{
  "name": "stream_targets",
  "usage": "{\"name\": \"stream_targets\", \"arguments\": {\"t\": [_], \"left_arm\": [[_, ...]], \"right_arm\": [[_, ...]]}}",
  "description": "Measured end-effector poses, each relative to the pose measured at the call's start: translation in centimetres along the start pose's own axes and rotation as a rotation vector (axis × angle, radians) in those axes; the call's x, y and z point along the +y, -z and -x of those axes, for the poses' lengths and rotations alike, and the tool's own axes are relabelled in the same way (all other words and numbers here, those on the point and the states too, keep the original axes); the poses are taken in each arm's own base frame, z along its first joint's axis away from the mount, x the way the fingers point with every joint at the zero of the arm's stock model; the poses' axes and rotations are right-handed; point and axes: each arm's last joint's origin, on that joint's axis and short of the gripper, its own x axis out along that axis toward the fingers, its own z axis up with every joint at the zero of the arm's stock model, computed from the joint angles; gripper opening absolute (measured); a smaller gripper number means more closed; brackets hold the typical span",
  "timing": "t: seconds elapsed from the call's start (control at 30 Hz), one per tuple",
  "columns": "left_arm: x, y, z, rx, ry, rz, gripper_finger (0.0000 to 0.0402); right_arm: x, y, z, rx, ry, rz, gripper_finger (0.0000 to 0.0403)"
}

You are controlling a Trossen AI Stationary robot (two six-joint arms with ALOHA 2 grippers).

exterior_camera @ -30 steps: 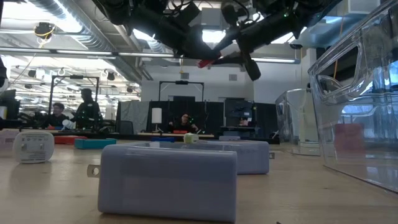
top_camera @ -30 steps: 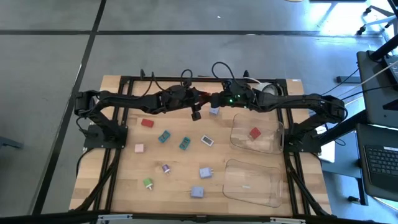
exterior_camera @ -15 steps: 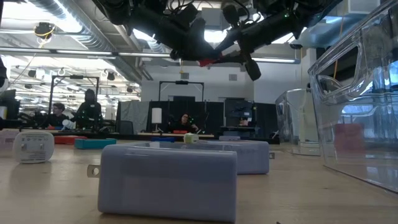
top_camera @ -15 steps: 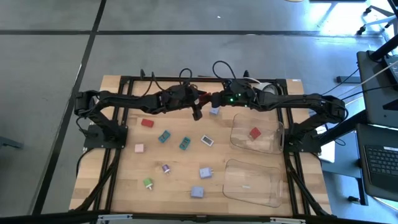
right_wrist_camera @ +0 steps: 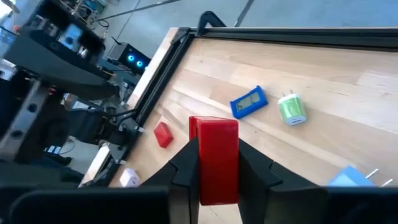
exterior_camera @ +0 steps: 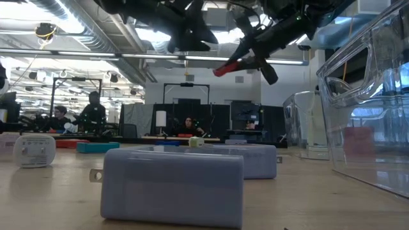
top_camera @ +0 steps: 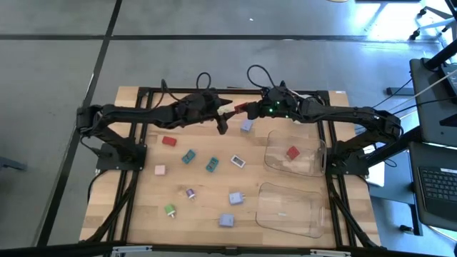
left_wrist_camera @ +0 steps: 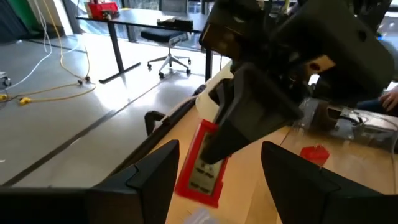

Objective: Pick & Place Office items
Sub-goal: Put the right red digital timer into the bottom transparent bin

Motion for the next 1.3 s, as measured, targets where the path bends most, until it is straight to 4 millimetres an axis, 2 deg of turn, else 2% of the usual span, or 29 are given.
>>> {"name": "stream_targets", "arguments": {"t": [0.2,0.43,0.63,0.83,1.0,1.17,1.3], "left_arm": [[1.4,0.4,1.5,0.143,-0.065,0.041,0.0238],[3.0,1.7,2.7,0.338,-0.139,0.062,0.0244],[3.9,2.7,3.0,0.445,-0.178,0.051,0.0242],[4.8,3.0,3.1,0.485,-0.203,0.028,0.0240],[5.5,3.3,3.2,0.517,-0.217,-0.021,0.0239],[5.8,3.3,3.1,0.516,-0.232,0.012,0.0239],[5.6,3.4,3.2,0.522,-0.247,0.092,0.0239]], "right_arm": [[0.1,-0.4,0.4,-0.010,-0.012,-0.004,0.0067],[1.4,-1.2,2.6,-0.071,-0.092,0.000,0.0070],[4.7,-1.3,4.6,-0.177,-0.321,0.022,0.0068],[8.2,0.1,6.0,-0.253,-0.541,0.027,0.0071],[9.9,2.7,6.5,-0.120,-0.622,0.012,0.0067],[10.4,5.9,6.8,0.199,-0.638,-0.052,0.0071],[10.2,8.9,7.3,0.448,-0.554,-0.069,0.0071]]}}
